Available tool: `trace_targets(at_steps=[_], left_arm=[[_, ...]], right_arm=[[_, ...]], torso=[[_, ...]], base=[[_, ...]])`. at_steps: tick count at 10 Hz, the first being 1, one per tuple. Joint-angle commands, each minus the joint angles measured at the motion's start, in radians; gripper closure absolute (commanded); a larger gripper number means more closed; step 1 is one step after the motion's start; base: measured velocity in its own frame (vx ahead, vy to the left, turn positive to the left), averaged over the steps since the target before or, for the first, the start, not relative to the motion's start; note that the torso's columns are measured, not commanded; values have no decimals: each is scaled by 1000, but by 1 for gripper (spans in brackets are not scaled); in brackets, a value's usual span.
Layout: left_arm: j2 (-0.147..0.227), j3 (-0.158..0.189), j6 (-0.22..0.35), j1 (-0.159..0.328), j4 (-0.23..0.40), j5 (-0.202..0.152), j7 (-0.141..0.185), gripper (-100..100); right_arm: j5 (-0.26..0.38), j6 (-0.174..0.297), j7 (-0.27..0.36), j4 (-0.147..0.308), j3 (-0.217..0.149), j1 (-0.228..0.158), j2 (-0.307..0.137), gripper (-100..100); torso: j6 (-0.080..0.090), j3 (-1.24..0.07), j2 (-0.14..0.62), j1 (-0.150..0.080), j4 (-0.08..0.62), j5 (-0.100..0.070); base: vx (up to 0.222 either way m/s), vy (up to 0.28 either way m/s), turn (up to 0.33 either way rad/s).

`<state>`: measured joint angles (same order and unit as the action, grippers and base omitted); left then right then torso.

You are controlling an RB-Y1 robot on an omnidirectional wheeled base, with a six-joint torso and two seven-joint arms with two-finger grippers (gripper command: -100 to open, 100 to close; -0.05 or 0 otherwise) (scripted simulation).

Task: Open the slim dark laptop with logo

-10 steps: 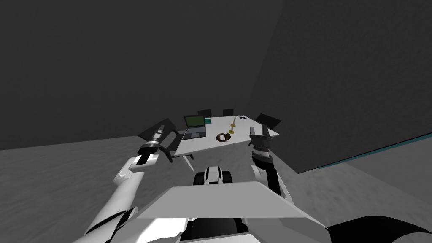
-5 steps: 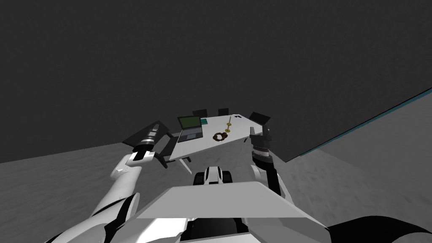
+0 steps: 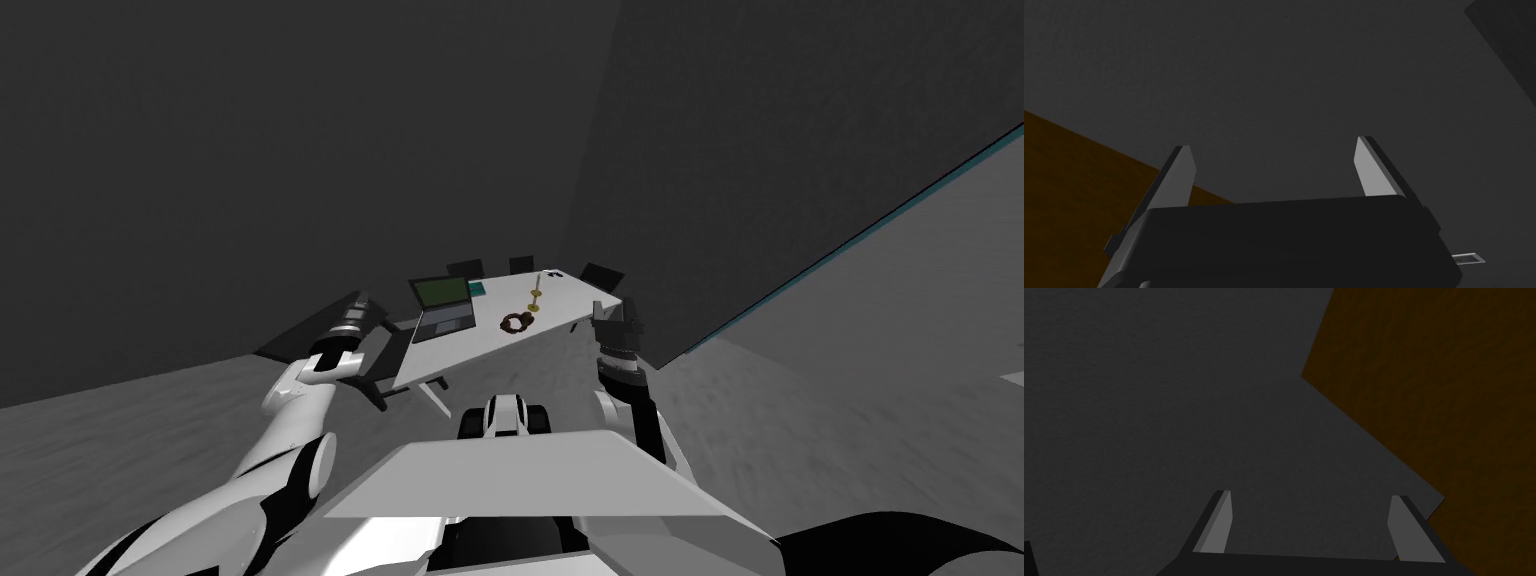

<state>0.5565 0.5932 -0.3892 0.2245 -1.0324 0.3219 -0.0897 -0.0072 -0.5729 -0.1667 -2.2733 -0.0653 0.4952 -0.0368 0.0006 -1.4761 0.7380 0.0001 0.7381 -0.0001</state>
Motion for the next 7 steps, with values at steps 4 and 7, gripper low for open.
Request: trace_targets(at_steps=[4, 7], left_arm=[[55, 39, 39, 114, 176, 10, 9, -100], [68, 46, 49, 145, 241, 11, 11, -100]], right_arm=[[0, 0, 0, 0, 0, 0, 0, 0], [0, 0, 0, 0, 0, 0, 0, 0]], torso=[[-2, 0, 0, 1, 0, 0], [0, 0, 0, -1, 0, 0]], base=[[-12, 40, -185], [-11, 27, -132]])
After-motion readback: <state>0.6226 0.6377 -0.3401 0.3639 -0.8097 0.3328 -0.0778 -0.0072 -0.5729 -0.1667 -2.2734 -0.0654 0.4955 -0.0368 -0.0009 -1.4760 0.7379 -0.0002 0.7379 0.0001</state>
